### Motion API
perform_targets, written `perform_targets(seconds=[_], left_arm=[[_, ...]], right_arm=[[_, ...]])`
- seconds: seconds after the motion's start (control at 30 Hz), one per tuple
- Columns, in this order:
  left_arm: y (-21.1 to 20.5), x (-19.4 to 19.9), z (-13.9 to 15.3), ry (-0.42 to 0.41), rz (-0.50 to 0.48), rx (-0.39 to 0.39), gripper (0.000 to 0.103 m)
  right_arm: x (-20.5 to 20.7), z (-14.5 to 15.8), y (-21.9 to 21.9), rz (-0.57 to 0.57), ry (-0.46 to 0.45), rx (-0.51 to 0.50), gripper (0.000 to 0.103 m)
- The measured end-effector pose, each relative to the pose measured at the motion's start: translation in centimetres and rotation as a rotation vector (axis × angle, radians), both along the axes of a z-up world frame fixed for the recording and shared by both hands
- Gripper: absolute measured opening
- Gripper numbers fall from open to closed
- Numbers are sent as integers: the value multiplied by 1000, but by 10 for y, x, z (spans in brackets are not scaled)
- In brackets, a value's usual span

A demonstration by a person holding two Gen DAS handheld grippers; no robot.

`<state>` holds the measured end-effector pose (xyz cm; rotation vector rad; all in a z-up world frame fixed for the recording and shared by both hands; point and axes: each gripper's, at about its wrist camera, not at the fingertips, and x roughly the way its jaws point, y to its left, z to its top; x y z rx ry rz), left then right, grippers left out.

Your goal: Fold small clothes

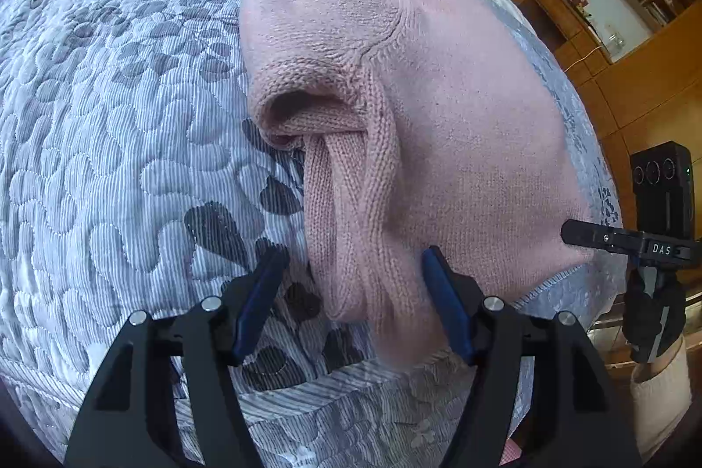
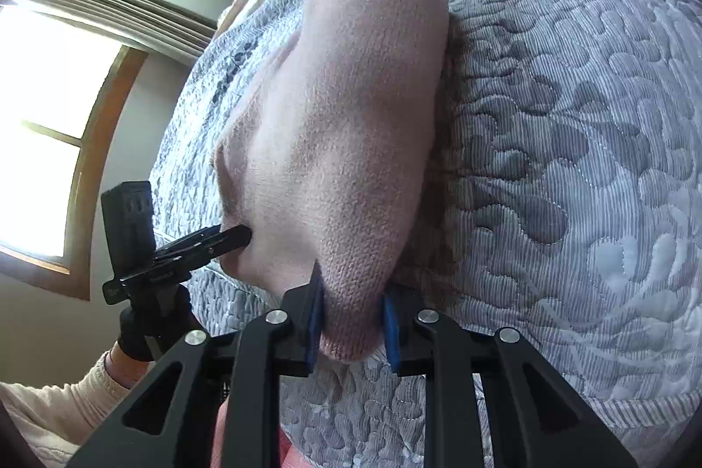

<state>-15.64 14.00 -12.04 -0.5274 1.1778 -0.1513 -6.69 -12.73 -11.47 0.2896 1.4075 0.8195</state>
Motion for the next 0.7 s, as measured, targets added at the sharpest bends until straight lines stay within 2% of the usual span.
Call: perform_targets(seconds=[0.13,0.33,0.37,0.4,0.43,0.53,0.57,0.6,0.7], left_arm=[[4,-3,-7,-4,22,-35,67],[0,-7,-5,-12,16,-3,67],[-1,-6,-3,-6,21,1,68],[-2,-7,-1,0,26,9,68],[-4,-9,3,4,31,23,68],[-9,-20,20,2,25,80,69],[-9,-24,27,1,25,98,73],[-9,-29,34,-3,28,114,79],[-11,-43,50,-10,39,143,81]], right_arm=[[-3,-19,6,-25,36,-22,23],[-13,-22,5,-72,29,-24,30],[-14,-21,5,-80,27,-29,36],[-17,-19,8,-93,21,-53,48],[-19,-15,5,-104,10,-85,55],[-28,7,-7,-108,-68,-148,70],[-33,16,-9,-112,-100,-171,78],[-38,24,-12,-113,-132,-193,80],[-52,45,-14,-117,-206,-299,89]])
